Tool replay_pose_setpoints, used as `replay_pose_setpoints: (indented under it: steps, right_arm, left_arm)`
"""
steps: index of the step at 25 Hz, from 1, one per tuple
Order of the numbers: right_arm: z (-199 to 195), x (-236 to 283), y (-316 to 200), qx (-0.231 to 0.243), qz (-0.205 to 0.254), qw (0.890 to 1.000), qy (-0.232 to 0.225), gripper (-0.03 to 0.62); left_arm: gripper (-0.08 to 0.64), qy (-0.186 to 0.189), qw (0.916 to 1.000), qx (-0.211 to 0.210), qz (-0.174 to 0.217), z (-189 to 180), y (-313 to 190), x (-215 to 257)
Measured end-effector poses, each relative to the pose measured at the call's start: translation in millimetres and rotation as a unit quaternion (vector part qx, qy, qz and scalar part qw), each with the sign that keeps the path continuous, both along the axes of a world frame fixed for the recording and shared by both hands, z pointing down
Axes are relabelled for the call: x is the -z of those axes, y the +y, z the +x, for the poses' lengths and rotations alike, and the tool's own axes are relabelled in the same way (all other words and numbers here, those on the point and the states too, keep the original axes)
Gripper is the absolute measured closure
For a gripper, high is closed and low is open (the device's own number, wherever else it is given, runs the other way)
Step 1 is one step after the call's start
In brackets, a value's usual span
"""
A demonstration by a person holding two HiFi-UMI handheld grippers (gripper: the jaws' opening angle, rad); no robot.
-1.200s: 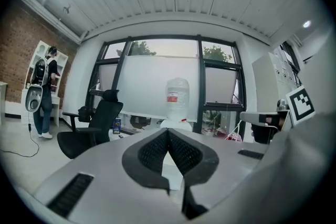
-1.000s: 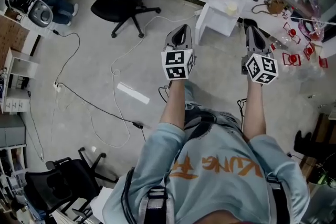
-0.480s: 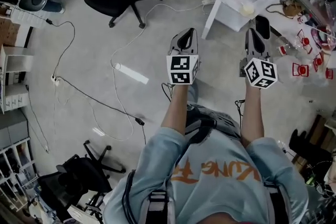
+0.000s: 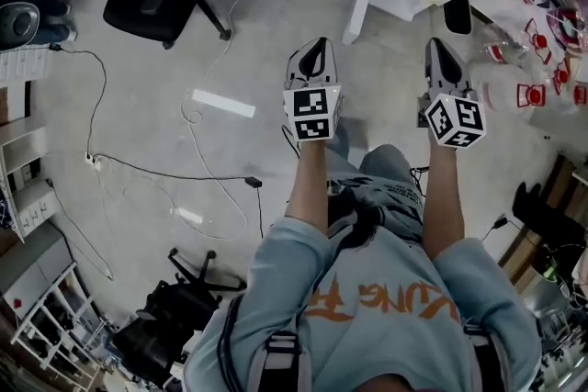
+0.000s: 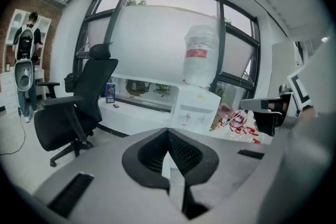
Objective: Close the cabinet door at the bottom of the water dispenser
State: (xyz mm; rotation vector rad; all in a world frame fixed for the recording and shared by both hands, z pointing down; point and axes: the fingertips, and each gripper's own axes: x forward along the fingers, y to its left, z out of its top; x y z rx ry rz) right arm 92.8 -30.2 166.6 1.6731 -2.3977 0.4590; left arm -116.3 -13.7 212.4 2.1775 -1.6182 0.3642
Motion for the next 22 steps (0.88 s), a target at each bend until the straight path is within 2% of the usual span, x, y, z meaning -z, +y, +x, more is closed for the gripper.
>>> replay_pose_setpoints:
  steps: [5,10,14,18,22]
  right_arm:
    - [17,-32,-21,-0.007,-0.032,0.999,-0.004,0.563]
    - [10,-74,-34,0.048,-0.057,0.997,-0.004,0.563]
    - [5,-109,-41,0.101,-0.078,0.992,0.020,0.563]
    - [0,-141,-41,0.120,-0.090,0.988,0.022,0.563]
    - [-17,-173,-38,0.133,-0.095,0.986,0.025,0.563]
  left_arm:
    - [0.549,0.009,0.9995,-0.019,-0.022,32,-19,-22]
    - [0.549,0.009,0.9995,0.015,-0.025,32,-30,-43]
    - [0.549,0.002,0.9983,0.036,-0.045,34,-23,-79]
    - [0.549,0.013,0.9966,0.050,-0.065,38,-16,-116]
    - [0.549,0.016,0.9964,0.042,-0.072,37,-17,-144]
